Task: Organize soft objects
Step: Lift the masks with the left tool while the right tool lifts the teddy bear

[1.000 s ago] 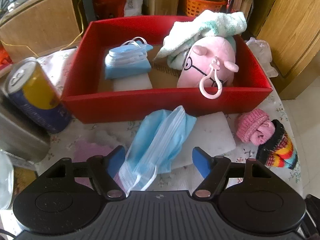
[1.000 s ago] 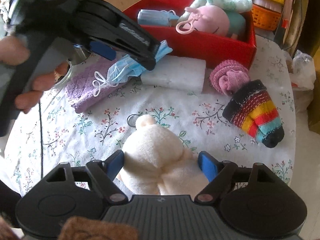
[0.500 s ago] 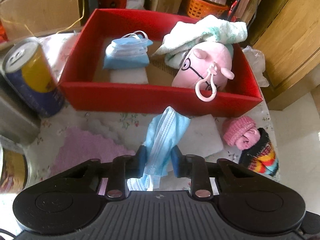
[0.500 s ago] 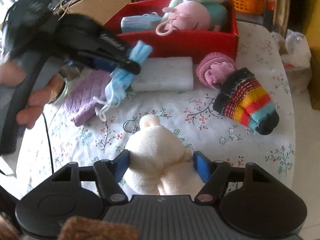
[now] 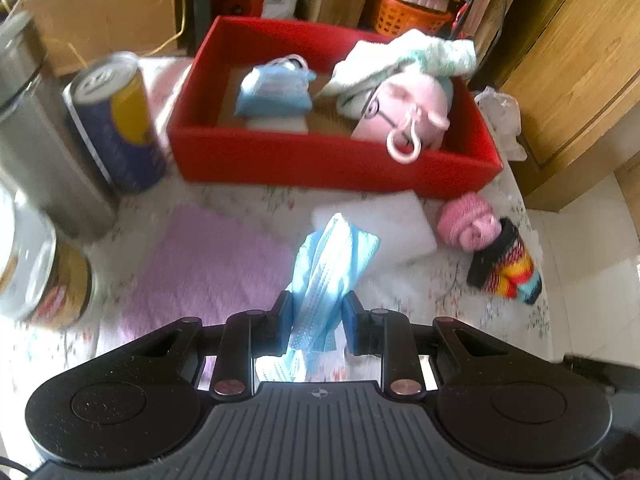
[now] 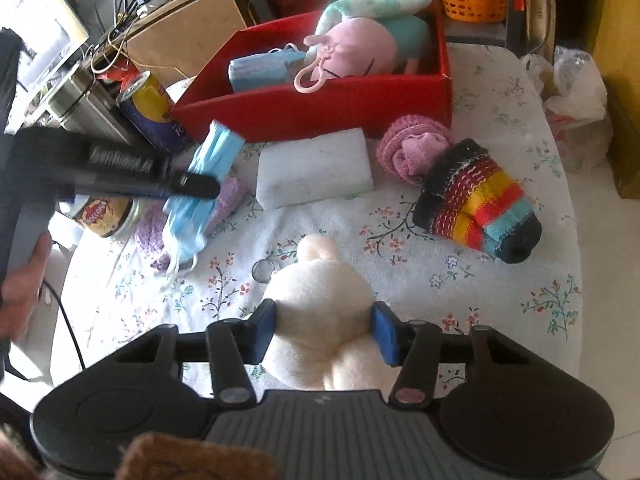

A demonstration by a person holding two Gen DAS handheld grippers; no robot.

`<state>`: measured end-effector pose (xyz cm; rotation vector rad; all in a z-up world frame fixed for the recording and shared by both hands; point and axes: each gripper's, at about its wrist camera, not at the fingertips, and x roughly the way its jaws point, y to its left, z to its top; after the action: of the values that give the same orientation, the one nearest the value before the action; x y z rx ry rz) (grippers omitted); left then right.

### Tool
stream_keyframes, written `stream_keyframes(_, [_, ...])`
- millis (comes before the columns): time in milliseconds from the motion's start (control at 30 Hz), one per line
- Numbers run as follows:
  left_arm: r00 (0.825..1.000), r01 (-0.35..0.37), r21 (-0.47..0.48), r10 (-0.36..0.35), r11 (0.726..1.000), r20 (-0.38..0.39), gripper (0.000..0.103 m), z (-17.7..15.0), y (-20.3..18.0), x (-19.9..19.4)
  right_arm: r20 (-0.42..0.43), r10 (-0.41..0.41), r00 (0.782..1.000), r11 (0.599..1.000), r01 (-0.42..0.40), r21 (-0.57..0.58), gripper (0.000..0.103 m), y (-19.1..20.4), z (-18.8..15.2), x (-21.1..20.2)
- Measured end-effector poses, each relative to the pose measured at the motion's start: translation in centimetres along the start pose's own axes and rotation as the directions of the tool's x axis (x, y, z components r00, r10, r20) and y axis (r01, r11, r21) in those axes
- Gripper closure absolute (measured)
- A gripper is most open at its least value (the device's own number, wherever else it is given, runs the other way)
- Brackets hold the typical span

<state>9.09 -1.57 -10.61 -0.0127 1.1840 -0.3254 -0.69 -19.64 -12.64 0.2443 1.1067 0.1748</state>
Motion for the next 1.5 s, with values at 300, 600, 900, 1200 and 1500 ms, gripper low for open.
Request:
stream_keyframes(300, [0.999,0.025,0.002,-0.025,1.0,-0.045,0.077,-4.0,-0.1,-0.9,0.002,-0.015,1.0,0.999,0.015,-0.033,0.082,0.6,-0.5,-0.1])
stream_keyframes(600, [0.998,0.024,0.018,-0.023,1.0,-0.062,0.077,-6.4,-0.2,-1.6,0.013,-0.012,1.0,0.999,0.013,-0.05,0.085,1.4,-1.3,-1.0])
stream_keyframes(900, [0.997,0.046,0.012,-0.045,0.999,-0.057,0.076,-7.5,-0.3,-2.5,0.014,0.016,1.0,1.0,-0.016,-0.011,0.085,1.5,-3.1,-2.3])
stream_keyframes(1200, [0.998,0.047,0.02,-0.046,0.999,-0.047,0.075,-8.4,-0.2,-3.4,0.036,0.054,0.998,0.998,-0.054,0.016,0.085,2.1,-4.3,-4.2])
stream_keyframes(1500, [0.999,0.037,0.037,-0.036,0.999,-0.029,0.075,-9.4,-0.6,-4.4,0.061,0.065,0.996,0.998,-0.066,0.012,0.085,2.8,-5.5,-5.8])
